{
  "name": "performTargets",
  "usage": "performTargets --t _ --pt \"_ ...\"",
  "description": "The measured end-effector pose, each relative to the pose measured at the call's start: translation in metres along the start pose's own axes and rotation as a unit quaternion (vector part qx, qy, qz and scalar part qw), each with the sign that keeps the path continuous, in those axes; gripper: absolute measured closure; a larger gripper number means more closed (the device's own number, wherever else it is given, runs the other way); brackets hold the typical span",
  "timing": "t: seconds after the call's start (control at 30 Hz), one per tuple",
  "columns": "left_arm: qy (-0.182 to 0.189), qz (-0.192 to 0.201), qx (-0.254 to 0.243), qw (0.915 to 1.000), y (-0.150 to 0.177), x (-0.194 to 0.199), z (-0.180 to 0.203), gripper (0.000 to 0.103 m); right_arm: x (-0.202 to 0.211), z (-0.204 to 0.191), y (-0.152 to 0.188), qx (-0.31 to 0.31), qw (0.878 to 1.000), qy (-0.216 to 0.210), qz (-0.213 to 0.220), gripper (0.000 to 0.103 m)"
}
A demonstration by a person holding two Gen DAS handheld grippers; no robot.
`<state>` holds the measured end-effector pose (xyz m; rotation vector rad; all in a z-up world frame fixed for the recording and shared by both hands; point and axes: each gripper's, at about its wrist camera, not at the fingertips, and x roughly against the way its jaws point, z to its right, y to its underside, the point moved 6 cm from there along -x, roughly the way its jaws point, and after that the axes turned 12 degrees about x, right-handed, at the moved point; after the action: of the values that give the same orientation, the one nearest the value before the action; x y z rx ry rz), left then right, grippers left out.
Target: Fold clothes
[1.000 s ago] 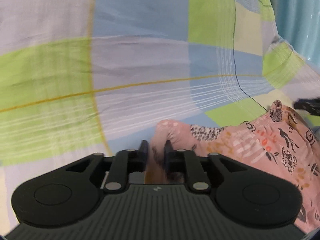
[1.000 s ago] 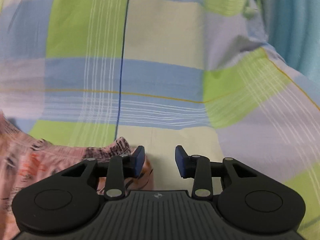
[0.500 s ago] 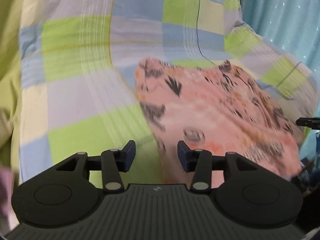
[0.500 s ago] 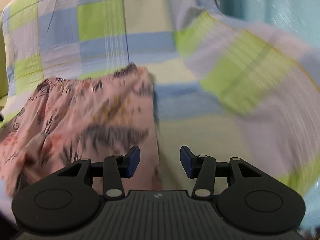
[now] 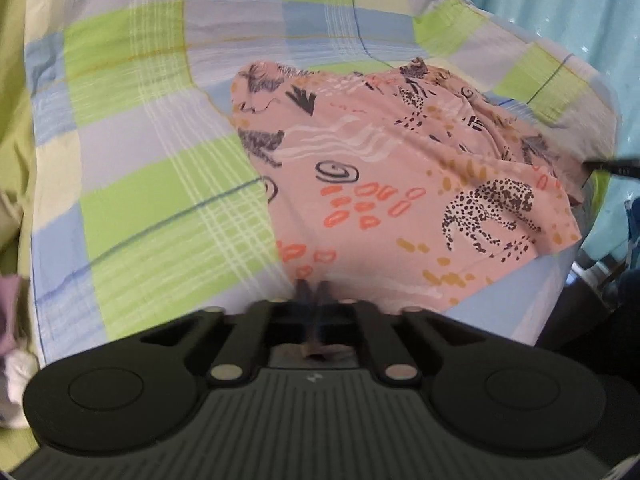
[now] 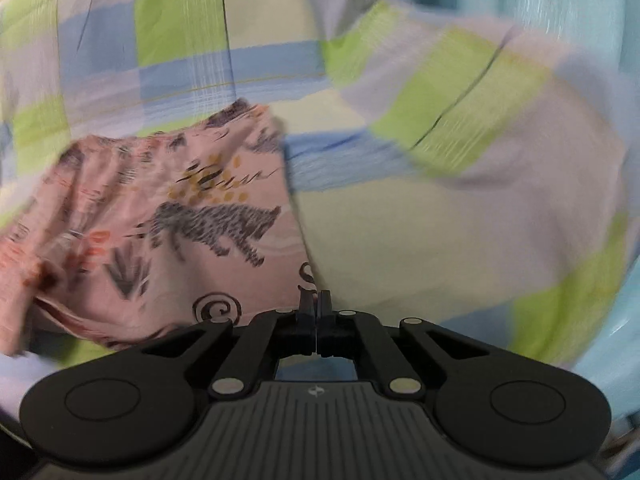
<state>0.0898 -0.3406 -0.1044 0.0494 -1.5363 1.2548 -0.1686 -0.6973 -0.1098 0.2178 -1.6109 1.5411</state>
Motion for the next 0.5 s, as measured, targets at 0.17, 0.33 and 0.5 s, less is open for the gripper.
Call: performTargets --t 0.17,0.33,0.5 --pt "-0.040 0.040 -0.002 0.9984 -0.014 0.022 -0.019 0.103 0.014 0.025 -0.014 0.054 0.990 0.128 0.013 0.103" --pt "-0.068 0.028 0.002 0.9973 -0.013 0.034 -0.048 0.103 -0.002 0.034 -0.010 0.070 0.988 0.138 -0.006 0.103" --pt "-0.079 0.006 0.011 0.9968 -0.006 0.028 -0.064 0.103 -0.025 0.039 0.004 0.070 0.984 0.158 -0.038 0.103"
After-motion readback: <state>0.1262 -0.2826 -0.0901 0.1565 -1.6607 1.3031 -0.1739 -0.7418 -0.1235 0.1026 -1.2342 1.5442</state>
